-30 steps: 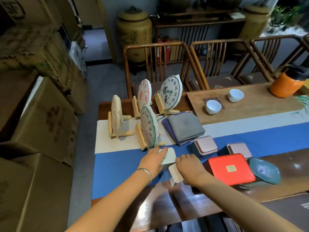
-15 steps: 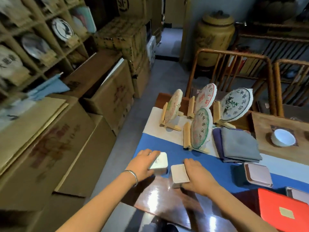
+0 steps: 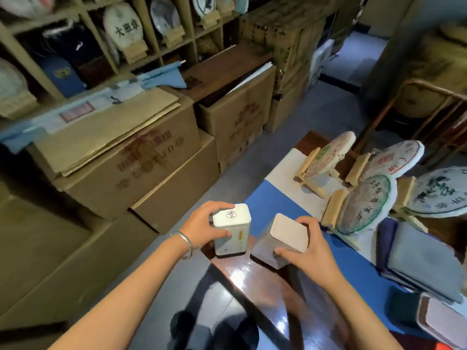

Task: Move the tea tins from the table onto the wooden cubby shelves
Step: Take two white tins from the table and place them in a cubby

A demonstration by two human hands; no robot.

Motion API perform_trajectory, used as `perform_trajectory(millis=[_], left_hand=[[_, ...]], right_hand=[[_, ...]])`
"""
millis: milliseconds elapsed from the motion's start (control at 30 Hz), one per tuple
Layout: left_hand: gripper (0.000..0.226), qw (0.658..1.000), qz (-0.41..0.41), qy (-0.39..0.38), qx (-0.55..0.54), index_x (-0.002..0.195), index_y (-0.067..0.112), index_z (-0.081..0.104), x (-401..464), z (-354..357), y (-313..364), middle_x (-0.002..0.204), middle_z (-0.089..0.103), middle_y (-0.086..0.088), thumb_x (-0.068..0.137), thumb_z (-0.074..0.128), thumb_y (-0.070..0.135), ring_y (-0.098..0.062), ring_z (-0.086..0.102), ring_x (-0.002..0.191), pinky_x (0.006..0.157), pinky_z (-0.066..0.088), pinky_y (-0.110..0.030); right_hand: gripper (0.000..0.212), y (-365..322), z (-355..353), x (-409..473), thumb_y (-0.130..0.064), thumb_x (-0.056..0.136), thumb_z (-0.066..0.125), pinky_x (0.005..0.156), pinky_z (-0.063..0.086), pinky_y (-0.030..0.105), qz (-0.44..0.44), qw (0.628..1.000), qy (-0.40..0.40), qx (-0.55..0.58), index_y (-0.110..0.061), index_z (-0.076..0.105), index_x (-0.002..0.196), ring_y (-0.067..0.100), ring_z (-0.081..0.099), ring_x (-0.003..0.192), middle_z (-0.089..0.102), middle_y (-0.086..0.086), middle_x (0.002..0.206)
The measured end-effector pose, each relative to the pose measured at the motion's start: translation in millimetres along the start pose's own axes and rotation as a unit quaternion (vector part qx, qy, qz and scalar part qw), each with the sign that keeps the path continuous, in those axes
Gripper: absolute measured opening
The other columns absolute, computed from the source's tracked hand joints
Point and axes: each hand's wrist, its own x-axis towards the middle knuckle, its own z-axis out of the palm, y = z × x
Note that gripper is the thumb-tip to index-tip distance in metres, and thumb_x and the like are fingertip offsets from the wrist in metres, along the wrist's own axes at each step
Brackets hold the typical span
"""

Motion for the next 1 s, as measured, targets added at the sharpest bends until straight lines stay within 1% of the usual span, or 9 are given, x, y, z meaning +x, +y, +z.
perform_trajectory(millis=[267,367,467,567,700,800,867,933,1000], left_hand=[[0.052,0.988,-0.039,0.136,-0.063,0.112,0.024,0.065,-106.1,-146.9,-4.8,0.119,0.061,0.008,0.068,0.082,0.005,-0.008,0.059,0.105,0.082,0.053,-0.020],[0.050,0.978,-0.034,0.194,-0.074,0.112,0.024,0.064,-158.9,-206.2,0.1,0.113,0.064,0.008,0.069,0.082,0.005,-0.005,0.062,0.097,0.075,0.053,-0.016],[0.055,0.961,-0.015,0.263,-0.080,0.114,0.027,0.060,-216.7,-266.4,3.8,0.113,0.063,0.006,0.066,0.084,0.013,-0.007,0.061,0.101,0.079,0.053,-0.020],[0.053,0.942,0.004,0.322,-0.093,0.115,0.020,0.056,-277.8,-327.1,11.4,0.114,0.062,0.001,0.070,0.080,0.005,-0.010,0.061,0.102,0.077,0.054,-0.022],[0.037,0.920,0.042,0.385,-0.062,0.099,0.021,0.059,-360.0,-404.2,28.8,0.112,0.060,0.001,0.073,0.078,0.003,-0.014,0.062,0.097,0.073,0.054,-0.021],[0.029,0.902,0.063,0.425,-0.035,0.095,0.021,0.061,-417.7,-454.4,44.0,0.108,0.060,0.002,0.076,0.076,0.005,-0.015,0.063,0.093,0.071,0.054,-0.022],[0.026,0.889,0.072,0.452,-0.007,0.096,0.020,0.061,-449.8,-481.4,55.0,0.106,0.062,0.003,0.078,0.075,0.008,-0.016,0.064,0.094,0.074,0.055,-0.024],[0.025,0.873,0.076,0.481,0.015,0.100,0.017,0.059,-481.5,-505.4,65.8,0.105,0.062,0.004,0.080,0.074,0.010,-0.016,0.065,0.094,0.075,0.057,-0.026],[0.027,0.858,0.075,0.507,0.019,0.107,0.009,0.057,-509.3,-526.9,75.8,0.100,0.062,0.006,0.083,0.070,0.009,-0.007,0.067,0.085,0.066,0.057,-0.021]], right_hand=[[0.064,-118.8,66.5,37.9,-0.018,0.061,0.089,0.076,0.052,0.022,-0.168,0.977,-0.129,0.001,-0.041,0.054,0.110,0.002,0.057,0.102,0.059,-0.026,0.107],[0.063,-179.8,103.6,38.2,-0.022,0.061,0.091,0.080,0.050,0.018,-0.227,0.959,-0.172,0.002,-0.037,0.057,0.112,0.002,0.058,0.104,0.061,-0.020,0.111],[0.065,-246.3,148.0,25.1,-0.026,0.061,0.090,0.080,0.051,0.016,-0.279,0.937,-0.209,0.005,-0.030,0.057,0.117,0.001,0.059,0.104,0.060,-0.015,0.116],[0.066,-313.9,197.6,2.0,-0.020,0.063,0.089,0.073,0.054,0.020,-0.302,0.922,-0.240,0.040,-0.031,0.055,0.118,0.006,0.062,0.098,0.060,-0.010,0.115],[0.063,-408.8,261.2,-34.3,-0.019,0.067,0.086,0.072,0.051,0.024,-0.341,0.896,-0.270,0.086,-0.028,0.055,0.121,0.010,0.063,0.098,0.062,-0.007,0.111],[0.059,-481.3,300.0,-63.7,-0.012,0.070,0.083,0.062,0.051,0.019,-0.368,0.874,-0.293,0.123,-0.026,0.055,0.121,0.012,0.064,0.093,0.064,-0.003,0.108],[0.064,-524.2,322.3,-77.9,-0.010,0.069,0.083,0.066,0.054,0.023,-0.380,0.857,-0.314,0.150,-0.026,0.055,0.124,0.017,0.065,0.096,0.065,0.001,0.111],[0.069,-566.4,345.2,-94.4,-0.013,0.065,0.084,0.078,0.056,0.033,-0.393,0.841,-0.331,0.171,-0.026,0.055,0.125,0.019,0.065,0.101,0.065,0.004,0.115],[0.066,-607.7,366.5,-112.9,-0.012,0.067,0.083,0.078,0.056,0.035,-0.405,0.827,-0.347,0.181,-0.026,0.054,0.125,0.020,0.065,0.100,0.064,0.005,0.115]])
